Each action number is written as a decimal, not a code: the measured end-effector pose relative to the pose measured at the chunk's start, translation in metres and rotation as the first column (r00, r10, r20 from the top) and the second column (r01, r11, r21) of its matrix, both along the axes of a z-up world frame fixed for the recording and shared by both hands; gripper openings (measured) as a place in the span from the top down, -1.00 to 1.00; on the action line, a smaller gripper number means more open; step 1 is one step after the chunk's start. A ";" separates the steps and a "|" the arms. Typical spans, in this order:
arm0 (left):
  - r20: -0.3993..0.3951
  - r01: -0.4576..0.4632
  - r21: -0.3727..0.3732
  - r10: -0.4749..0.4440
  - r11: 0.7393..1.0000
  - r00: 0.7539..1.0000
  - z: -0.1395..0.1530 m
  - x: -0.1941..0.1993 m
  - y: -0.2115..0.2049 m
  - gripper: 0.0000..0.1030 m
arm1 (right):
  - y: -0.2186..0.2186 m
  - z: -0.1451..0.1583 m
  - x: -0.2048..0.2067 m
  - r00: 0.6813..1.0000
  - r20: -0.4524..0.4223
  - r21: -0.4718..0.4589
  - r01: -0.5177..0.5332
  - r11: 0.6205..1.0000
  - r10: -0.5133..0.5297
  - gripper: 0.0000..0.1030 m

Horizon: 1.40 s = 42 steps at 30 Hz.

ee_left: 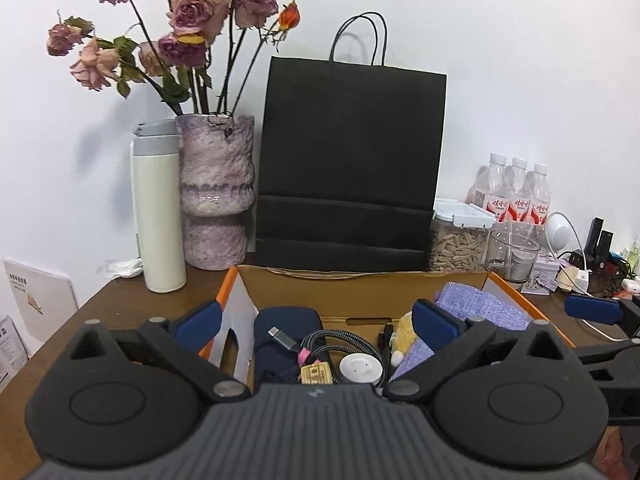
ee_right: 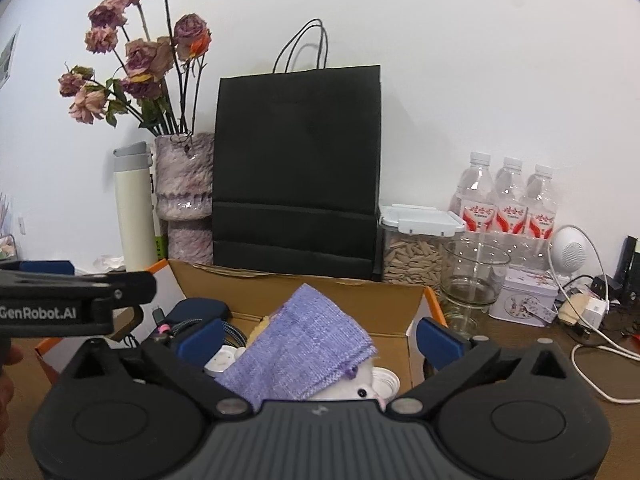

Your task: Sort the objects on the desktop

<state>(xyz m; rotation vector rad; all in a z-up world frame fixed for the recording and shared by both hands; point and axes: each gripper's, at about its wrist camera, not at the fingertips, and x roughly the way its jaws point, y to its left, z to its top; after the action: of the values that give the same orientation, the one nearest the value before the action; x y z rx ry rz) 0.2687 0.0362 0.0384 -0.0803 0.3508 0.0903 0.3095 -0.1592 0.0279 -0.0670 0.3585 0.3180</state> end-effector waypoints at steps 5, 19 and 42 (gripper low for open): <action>0.012 -0.013 -0.010 0.013 1.000 1.000 0.003 -0.020 0.002 -1.00 | -0.012 0.002 -0.015 1.000 -0.022 0.020 0.011 1.000 -0.011 -1.00; -0.002 -0.008 0.015 0.008 1.000 1.000 -0.004 -0.095 -0.006 -1.00 | -0.027 0.000 -0.088 0.999 -0.042 0.016 0.016 1.000 -0.015 -1.00; -0.074 0.025 0.030 -0.023 0.999 0.997 -0.043 -0.135 -0.016 -1.00 | -0.031 -0.029 -0.136 0.993 -0.115 0.001 -0.021 1.000 0.021 -1.00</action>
<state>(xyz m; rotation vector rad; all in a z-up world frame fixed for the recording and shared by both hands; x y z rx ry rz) 0.1334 0.0199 -0.0048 -0.0421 0.4241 0.0751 0.1737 -0.1904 -0.0013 -0.0532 0.4723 0.3432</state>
